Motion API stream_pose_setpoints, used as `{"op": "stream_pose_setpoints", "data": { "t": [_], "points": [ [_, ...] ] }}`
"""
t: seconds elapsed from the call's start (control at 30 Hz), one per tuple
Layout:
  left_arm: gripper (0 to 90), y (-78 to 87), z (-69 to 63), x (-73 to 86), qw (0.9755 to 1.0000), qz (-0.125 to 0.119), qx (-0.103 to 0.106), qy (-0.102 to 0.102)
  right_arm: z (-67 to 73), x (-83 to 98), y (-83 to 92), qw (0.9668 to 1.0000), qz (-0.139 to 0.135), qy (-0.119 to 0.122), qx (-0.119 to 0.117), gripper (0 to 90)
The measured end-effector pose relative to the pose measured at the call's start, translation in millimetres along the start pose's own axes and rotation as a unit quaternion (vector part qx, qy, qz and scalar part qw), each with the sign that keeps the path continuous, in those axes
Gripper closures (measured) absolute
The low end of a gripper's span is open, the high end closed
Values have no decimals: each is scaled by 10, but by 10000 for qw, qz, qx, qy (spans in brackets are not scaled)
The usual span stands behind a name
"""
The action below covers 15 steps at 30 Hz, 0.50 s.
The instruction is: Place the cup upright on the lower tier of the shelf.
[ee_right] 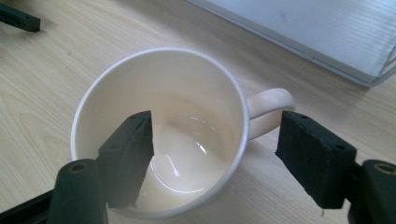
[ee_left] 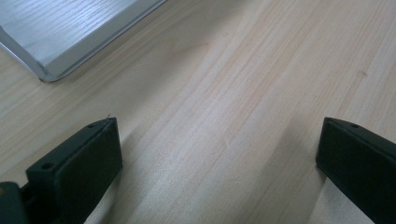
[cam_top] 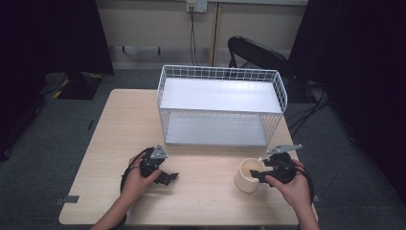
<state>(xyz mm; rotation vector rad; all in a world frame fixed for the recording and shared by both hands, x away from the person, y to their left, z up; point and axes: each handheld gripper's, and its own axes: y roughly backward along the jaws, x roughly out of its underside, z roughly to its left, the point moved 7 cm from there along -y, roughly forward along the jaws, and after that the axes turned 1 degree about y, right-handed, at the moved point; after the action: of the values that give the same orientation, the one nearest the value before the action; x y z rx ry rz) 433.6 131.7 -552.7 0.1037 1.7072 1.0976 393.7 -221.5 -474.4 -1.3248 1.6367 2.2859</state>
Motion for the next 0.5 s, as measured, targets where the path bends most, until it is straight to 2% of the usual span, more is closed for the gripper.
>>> {"op": "stream_pose_setpoints", "data": {
  "t": [0.3, 0.47, 0.5],
  "points": [
    [0, -2, 0, -1, 10000, -10, -7, 4, 27, 22, -89, 9999, 53, -12, -106, 341],
    [0, 0, 0, 0, 10000, 1, 0, -1, 21, 17, -120, 9999, 48, -55, -89, 368],
    [0, 0, 0, 0, 10000, 0, -1, -1, 19, 19, -126, 9999, 57, -61, -81, 402]
  ]
}}
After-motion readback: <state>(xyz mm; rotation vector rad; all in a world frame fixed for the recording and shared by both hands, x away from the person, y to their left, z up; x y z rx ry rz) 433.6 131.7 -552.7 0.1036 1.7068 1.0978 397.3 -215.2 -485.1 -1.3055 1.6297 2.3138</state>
